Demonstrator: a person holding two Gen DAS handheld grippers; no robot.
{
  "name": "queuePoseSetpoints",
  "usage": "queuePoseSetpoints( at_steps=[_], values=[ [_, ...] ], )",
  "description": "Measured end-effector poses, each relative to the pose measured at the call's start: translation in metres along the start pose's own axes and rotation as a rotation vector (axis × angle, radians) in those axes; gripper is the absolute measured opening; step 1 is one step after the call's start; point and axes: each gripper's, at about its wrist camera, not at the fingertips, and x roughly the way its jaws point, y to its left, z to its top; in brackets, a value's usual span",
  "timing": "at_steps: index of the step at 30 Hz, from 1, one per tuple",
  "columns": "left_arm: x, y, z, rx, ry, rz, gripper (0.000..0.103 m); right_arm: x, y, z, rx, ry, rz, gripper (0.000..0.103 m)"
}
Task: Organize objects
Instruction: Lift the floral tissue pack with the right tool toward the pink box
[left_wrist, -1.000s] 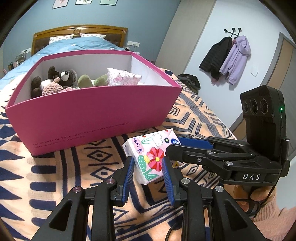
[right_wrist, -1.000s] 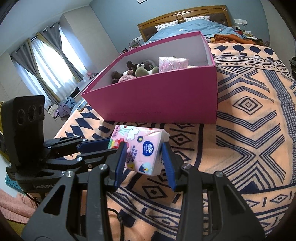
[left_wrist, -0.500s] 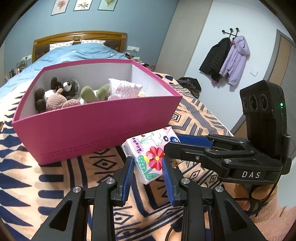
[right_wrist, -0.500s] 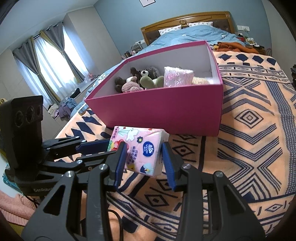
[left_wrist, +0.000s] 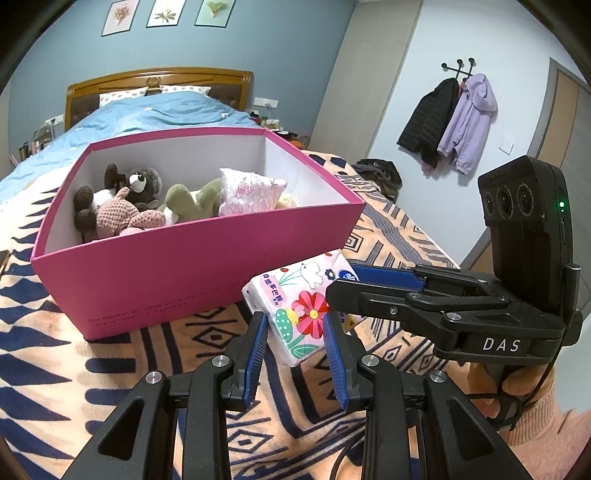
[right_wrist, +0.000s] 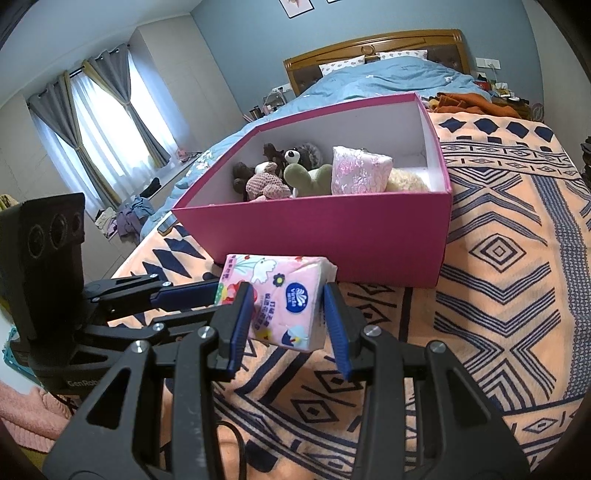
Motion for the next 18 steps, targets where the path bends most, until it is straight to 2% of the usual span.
queuePoseSetpoints(
  at_steps=[18],
  values=[
    [-0.006, 0.003, 0.009, 0.006, -0.025, 0.008, 0.030, 0.000, 0.004, 0.010, -0.024, -0.016, 0.000, 0.042]
  ],
)
